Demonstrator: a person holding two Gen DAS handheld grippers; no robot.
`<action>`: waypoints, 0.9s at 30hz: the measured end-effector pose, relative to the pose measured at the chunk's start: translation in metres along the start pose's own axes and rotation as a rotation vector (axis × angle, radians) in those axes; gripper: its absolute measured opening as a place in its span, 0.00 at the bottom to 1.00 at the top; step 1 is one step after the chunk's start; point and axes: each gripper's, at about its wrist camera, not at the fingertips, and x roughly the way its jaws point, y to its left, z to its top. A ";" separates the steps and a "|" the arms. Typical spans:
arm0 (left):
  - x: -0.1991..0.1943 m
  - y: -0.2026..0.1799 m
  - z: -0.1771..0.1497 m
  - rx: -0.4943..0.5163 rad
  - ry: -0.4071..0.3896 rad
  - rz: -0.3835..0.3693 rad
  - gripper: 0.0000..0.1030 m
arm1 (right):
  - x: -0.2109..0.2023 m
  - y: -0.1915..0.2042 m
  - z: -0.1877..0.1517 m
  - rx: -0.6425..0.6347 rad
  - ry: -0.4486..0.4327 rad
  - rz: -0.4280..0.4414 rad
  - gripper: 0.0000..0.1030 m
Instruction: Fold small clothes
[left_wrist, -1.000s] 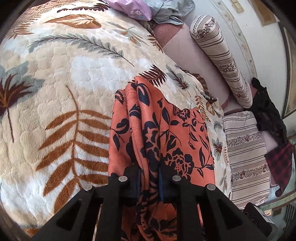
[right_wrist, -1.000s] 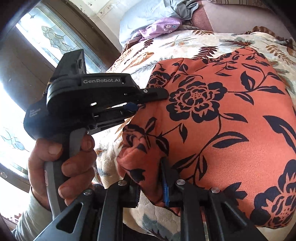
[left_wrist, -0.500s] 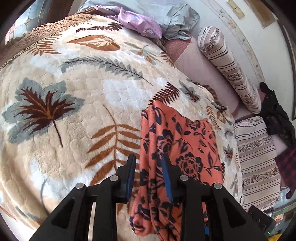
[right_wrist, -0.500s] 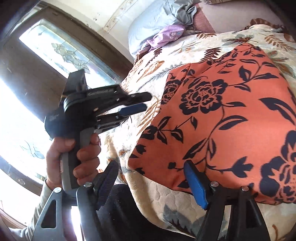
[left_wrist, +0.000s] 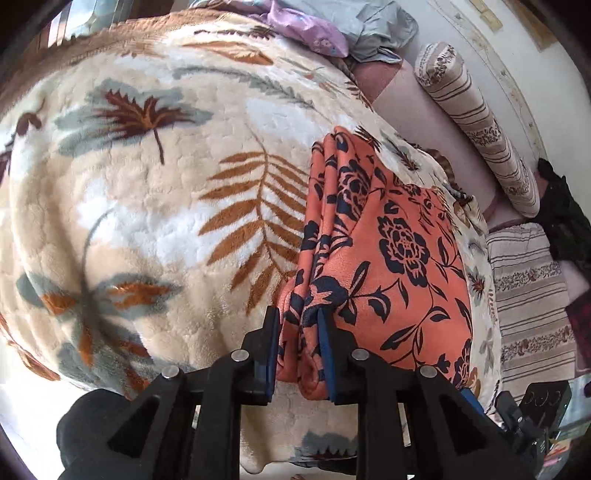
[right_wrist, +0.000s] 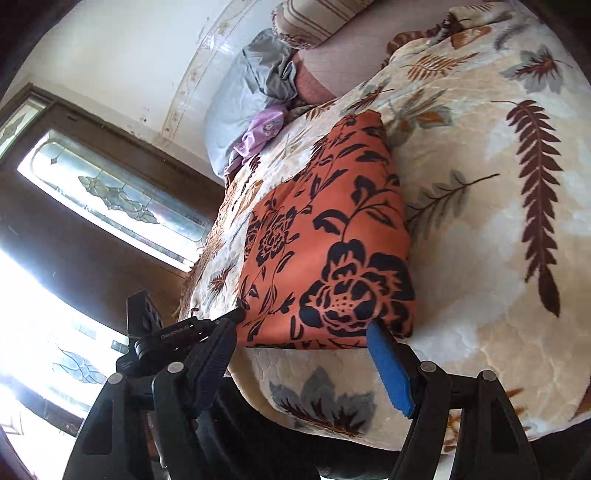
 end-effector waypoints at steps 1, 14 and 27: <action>-0.008 -0.007 0.000 0.024 -0.023 0.018 0.22 | -0.005 -0.004 0.003 0.018 -0.012 0.004 0.74; 0.024 -0.088 0.005 0.225 -0.117 0.158 0.51 | 0.028 -0.051 0.065 0.153 0.103 -0.008 0.79; 0.048 -0.045 0.003 0.160 -0.098 0.179 0.54 | 0.073 -0.031 0.050 -0.021 0.234 -0.215 0.45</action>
